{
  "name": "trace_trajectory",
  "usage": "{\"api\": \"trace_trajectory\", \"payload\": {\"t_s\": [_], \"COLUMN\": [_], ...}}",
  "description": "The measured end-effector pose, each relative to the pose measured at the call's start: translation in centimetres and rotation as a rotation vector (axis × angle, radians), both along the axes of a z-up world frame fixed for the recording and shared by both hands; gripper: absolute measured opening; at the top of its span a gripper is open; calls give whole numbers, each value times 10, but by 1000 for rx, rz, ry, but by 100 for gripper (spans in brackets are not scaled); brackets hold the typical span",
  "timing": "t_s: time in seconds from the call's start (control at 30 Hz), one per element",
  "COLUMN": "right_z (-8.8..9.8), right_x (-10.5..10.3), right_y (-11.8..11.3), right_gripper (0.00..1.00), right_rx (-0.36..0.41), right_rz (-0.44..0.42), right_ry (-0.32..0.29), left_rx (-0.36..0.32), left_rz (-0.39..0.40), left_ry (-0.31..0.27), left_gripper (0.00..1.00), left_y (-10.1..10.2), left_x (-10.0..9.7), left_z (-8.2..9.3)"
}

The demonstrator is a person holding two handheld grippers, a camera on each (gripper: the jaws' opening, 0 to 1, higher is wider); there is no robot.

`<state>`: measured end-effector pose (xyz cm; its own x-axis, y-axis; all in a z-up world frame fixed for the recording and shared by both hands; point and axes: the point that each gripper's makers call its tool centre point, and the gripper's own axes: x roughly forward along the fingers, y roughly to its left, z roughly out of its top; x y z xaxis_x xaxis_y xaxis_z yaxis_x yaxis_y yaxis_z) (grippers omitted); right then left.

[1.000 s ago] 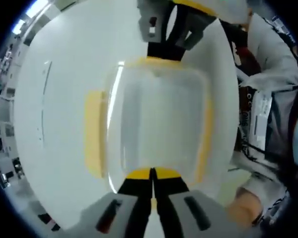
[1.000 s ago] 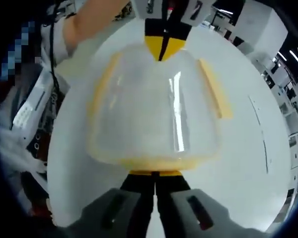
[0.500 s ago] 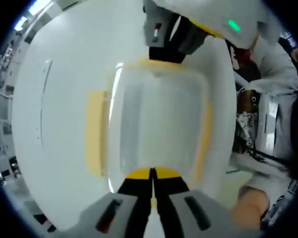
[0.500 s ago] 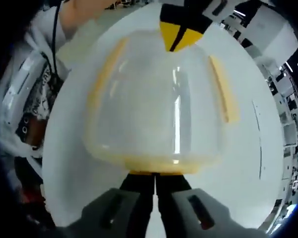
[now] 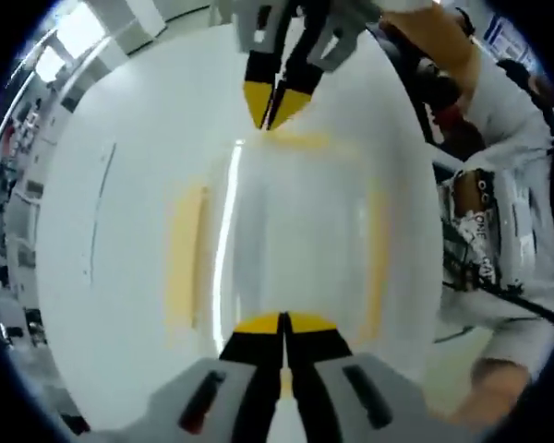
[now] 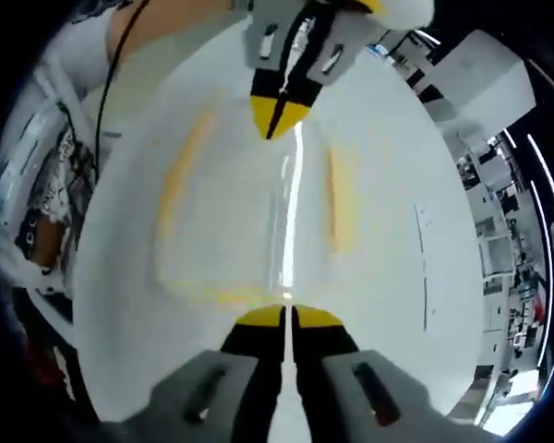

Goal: Snap each plastic latch of the storage box into its locked position after aligning the lid with the box until every specified latch is closed and the lid sits flush.

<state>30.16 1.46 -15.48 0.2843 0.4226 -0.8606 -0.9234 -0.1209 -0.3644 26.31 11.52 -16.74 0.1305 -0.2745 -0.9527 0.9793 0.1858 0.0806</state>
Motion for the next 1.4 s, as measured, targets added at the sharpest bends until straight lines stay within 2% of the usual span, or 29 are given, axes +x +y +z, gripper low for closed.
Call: {"api": "trace_trajectory", "payload": {"t_s": [0.1, 0.23, 0.3, 0.37, 0.47, 0.57, 0.7, 0.83, 1.0, 1.1, 1.2, 1.4], "right_z": [4, 2, 3, -1, -5, -8, -12, -17, -19, -20, -20, -21], "right_x": [-10, -27, -30, -40, -43, -47, -48, -54, -53, -53, -53, -56], "right_y": [21, 50, 61, 72, 84, 89, 93, 94, 96, 95, 97, 99], "right_gripper": [2, 2, 2, 2, 2, 2, 1, 0, 0, 0, 0, 0], "right_rx": [35, 43, 51, 36, 21, 4, -21, -34, -66, -95, -117, -145], "right_rz": [33, 80, 93, 119, 137, 155, 155, 152, 135, 100, 82, 84], "right_ry": [17, 59, 48, 89, 78, 92, 112, 181, 185, 207, 219, 196], "left_rx": [-60, -172, -217, -235, -244, -252, -248, -265, -318, -380, -383, -356], "left_rz": [-12, 18, 32, 47, 62, 66, 83, 91, 96, 102, 111, 103], "left_ry": [-13, -106, -111, -129, -152, -155, -159, -176, -182, -179, -168, -138], "left_gripper": [2, 3, 3, 3, 3, 3, 3, 4, 4, 4, 4, 4], "left_y": [0, 9, 16, 32, 48, 58, 71, 79, 83, 84, 88, 87], "left_x": [-5, 0, -3, -5, -8, -10, -13, -12, -11, -6, -4, -7], "left_z": [2, 19, 26, 30, 33, 35, 28, 24, 19, 18, 12, -1]}}
